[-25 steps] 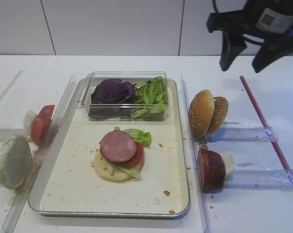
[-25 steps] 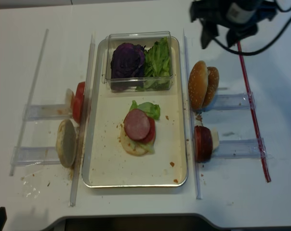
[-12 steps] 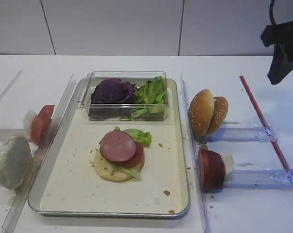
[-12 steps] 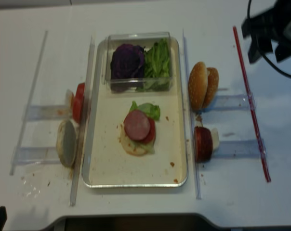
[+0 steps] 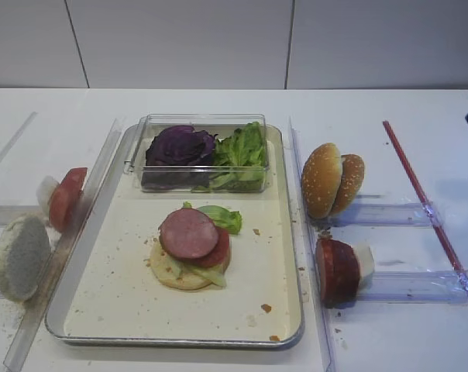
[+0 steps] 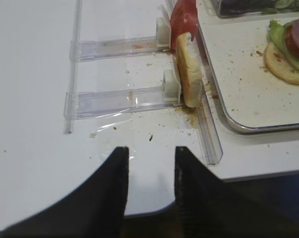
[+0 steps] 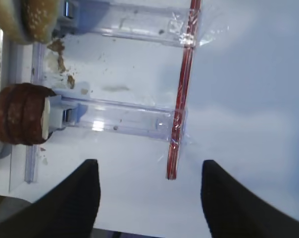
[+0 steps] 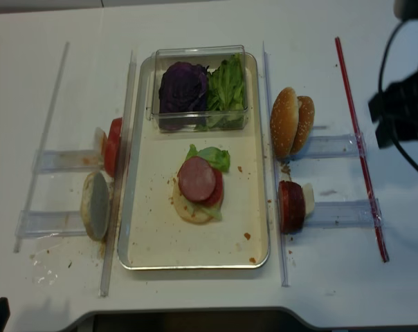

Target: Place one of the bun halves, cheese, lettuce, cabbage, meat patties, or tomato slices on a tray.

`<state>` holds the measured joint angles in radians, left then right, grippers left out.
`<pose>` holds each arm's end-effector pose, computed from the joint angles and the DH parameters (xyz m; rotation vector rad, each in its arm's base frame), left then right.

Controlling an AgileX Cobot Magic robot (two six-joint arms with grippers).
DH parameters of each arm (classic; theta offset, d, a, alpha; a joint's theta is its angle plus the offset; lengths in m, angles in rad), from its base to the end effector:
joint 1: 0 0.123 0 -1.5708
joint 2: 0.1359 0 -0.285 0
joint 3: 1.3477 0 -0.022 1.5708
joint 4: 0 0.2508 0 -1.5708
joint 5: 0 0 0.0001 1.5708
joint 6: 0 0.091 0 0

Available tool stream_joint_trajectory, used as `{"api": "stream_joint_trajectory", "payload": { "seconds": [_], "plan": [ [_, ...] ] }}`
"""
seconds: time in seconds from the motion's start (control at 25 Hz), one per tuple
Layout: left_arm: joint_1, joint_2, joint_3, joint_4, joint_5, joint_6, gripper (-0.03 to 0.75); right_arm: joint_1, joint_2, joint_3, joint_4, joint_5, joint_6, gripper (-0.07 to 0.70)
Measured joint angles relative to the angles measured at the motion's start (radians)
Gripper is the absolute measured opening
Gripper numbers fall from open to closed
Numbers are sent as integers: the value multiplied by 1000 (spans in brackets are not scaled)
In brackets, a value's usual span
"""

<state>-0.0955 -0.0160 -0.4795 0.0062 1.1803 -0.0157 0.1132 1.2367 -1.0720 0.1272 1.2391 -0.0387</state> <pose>-0.0104 0.0015 0.2622 0.0858 2.1672 -0.0562 0.2158 0.0355 0.3175 -0.1814 2.8805 0.1950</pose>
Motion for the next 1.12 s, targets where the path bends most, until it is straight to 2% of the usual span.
{"api": "stream_joint_trajectory", "payload": {
  "seconds": [0.44, 0.8, 1.12],
  "plan": [
    [0, 0, 0, 0, 0, 0, 223, 0, -332, 244, 4, 0, 0, 456],
    [0, 0, 0, 0, 0, 0, 223, 0, -628, 378, -55, 11, 0, 426],
    [0, 0, 0, 0, 0, 0, 223, 0, -887, 509, -59, 22, 0, 386]
  ]
}}
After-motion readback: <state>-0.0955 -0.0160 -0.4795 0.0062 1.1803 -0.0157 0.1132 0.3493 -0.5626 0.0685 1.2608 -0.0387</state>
